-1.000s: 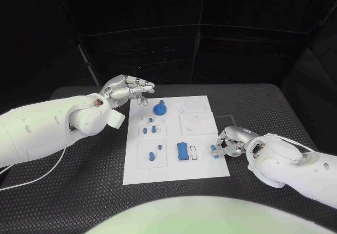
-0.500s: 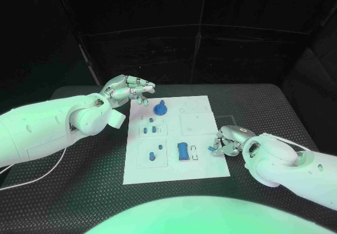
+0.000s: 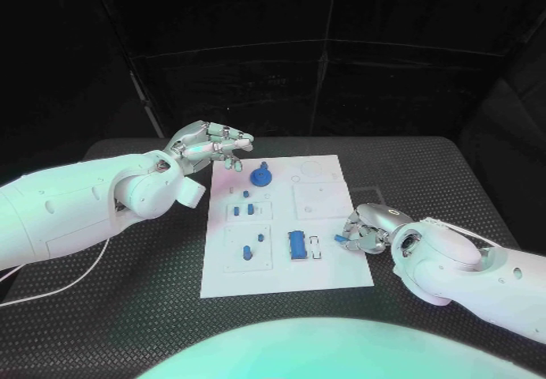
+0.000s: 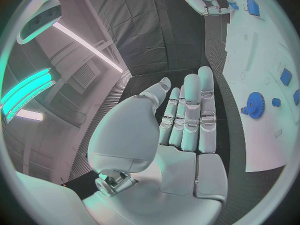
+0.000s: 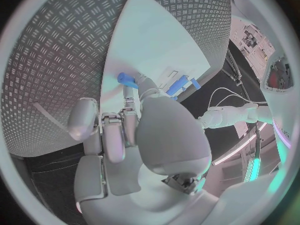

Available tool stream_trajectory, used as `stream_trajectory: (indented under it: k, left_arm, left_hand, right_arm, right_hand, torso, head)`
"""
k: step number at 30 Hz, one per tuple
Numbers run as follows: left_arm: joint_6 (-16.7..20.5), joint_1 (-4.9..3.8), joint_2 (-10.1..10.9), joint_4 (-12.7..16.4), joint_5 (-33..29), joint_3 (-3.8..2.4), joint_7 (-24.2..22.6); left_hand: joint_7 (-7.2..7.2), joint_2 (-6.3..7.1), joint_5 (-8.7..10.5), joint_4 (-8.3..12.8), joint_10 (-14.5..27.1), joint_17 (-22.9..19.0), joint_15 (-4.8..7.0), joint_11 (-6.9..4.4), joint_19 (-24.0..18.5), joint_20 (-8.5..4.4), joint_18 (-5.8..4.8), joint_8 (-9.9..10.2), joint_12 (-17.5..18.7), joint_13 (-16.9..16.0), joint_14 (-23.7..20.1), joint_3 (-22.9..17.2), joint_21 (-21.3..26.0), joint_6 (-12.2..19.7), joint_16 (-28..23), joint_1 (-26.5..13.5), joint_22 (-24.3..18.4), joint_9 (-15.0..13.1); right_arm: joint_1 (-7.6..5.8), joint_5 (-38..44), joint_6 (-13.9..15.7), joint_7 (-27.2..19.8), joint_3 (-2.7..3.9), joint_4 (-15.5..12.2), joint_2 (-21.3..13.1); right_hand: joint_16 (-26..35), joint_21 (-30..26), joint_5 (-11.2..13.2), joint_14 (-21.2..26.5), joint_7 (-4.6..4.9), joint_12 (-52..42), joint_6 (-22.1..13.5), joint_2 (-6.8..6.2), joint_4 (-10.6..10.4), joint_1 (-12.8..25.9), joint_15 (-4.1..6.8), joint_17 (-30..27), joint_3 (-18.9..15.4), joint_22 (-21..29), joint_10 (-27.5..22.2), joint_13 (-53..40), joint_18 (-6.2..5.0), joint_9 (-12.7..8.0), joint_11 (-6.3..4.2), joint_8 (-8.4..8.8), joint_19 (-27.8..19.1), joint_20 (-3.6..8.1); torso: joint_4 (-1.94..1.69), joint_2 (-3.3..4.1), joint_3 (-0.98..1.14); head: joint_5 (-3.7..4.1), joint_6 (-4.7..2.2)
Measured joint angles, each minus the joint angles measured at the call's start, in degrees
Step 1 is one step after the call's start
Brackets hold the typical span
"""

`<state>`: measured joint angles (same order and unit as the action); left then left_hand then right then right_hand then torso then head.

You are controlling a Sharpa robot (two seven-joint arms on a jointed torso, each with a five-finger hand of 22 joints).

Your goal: Assemble the parts on the task board

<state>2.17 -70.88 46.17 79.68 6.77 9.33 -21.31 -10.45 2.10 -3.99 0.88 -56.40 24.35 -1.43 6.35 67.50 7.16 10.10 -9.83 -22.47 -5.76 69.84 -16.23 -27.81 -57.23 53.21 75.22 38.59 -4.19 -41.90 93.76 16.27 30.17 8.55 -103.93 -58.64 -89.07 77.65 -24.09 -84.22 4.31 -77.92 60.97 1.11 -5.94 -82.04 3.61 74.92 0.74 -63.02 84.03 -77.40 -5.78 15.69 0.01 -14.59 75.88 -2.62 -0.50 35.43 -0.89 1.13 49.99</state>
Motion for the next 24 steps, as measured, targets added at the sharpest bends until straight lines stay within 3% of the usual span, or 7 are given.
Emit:
stream_trajectory:
  k: [6, 13, 21, 24]
  left_arm:
    - [-0.01, 0.00, -0.02, 0.01, 0.00, 0.00, 0.00]
    - [-0.03, 0.00, -0.03, 0.01, 0.00, 0.00, 0.02]
    - [-0.12, 0.00, -0.01, 0.08, 0.00, 0.00, 0.05]
    - [-0.17, 0.00, -0.01, 0.08, 0.00, 0.00, 0.06]
  left_hand:
    - [0.00, -0.23, 0.00, 0.00, 0.00, 0.00, 0.00, 0.00, 0.00, 0.00, 0.00, 0.00, 0.00, 0.00, 0.00, 0.00, 0.00, 0.00, 0.00, 0.23, -0.06, 0.00]
    - [0.00, -0.57, 0.00, 0.16, 0.21, 0.00, 0.00, -0.20, 0.00, 0.00, 0.00, -0.22, 0.00, 0.00, 0.00, -0.16, 0.00, 0.00, 0.00, 0.57, -0.05, 0.00]
    - [0.00, -0.57, 0.00, 0.16, 0.21, -0.05, 0.00, -0.20, 0.00, 0.00, 0.00, -0.22, 0.00, 0.01, 0.00, -0.16, 0.00, 0.00, 0.00, 0.57, -0.05, 0.00]
    - [0.00, -0.57, 0.00, 0.16, 0.21, -0.05, 0.00, -0.21, 0.00, 0.00, 0.00, -0.22, 0.00, 0.01, 0.00, -0.16, 0.00, 0.00, 0.00, 0.57, -0.05, 0.01]
  right_arm:
    - [0.34, -5.11, 3.29, 0.06, -0.31, -0.92, -0.35]
    - [0.62, -10.84, 7.26, -0.05, -0.53, -2.55, -0.61]
    - [0.58, -15.50, 10.32, -0.61, -0.50, -3.41, 0.15]
    - [0.58, -16.63, 10.57, -0.79, -0.50, -3.50, 0.77]
  right_hand:
    - [0.00, 0.00, -1.93, 0.19, 0.05, -0.12, 0.23, 0.22, -1.40, 0.55, 0.20, 0.00, 4.44, -0.18, 0.00, 0.03, 0.00, -0.32, 0.00, 1.19, 0.08, 0.08]
    - [0.00, 0.21, -2.46, 0.19, 0.41, -0.24, 0.58, -2.18, -1.97, 2.89, 0.22, -0.01, 9.57, -0.27, 0.19, 2.67, 0.00, -0.35, -0.19, 1.64, 0.08, 0.08]
    - [0.00, 0.21, -2.47, 0.28, 0.56, -0.31, 0.73, -3.69, -2.30, 3.65, 0.31, -0.01, 10.93, -0.32, 0.32, 2.44, 0.00, -0.35, -0.32, 1.74, 0.08, 0.08]
    - [0.00, 0.22, -3.94, 0.29, 0.58, -0.31, 0.75, -4.44, -2.60, 4.40, 0.31, -0.01, 11.26, -0.32, 0.32, 2.44, 0.00, -0.33, -0.32, 1.74, 0.08, 0.08]
  torso:
    - [0.00, 0.01, 0.01]
    - [0.00, 0.06, 0.00]
    - [0.01, 0.10, -0.01]
    - [0.01, 0.12, -0.01]
  head:
    - [-0.08, 0.00]
    - [-0.22, 0.00]
    - [-0.30, 0.00]
    - [-0.31, 0.00]
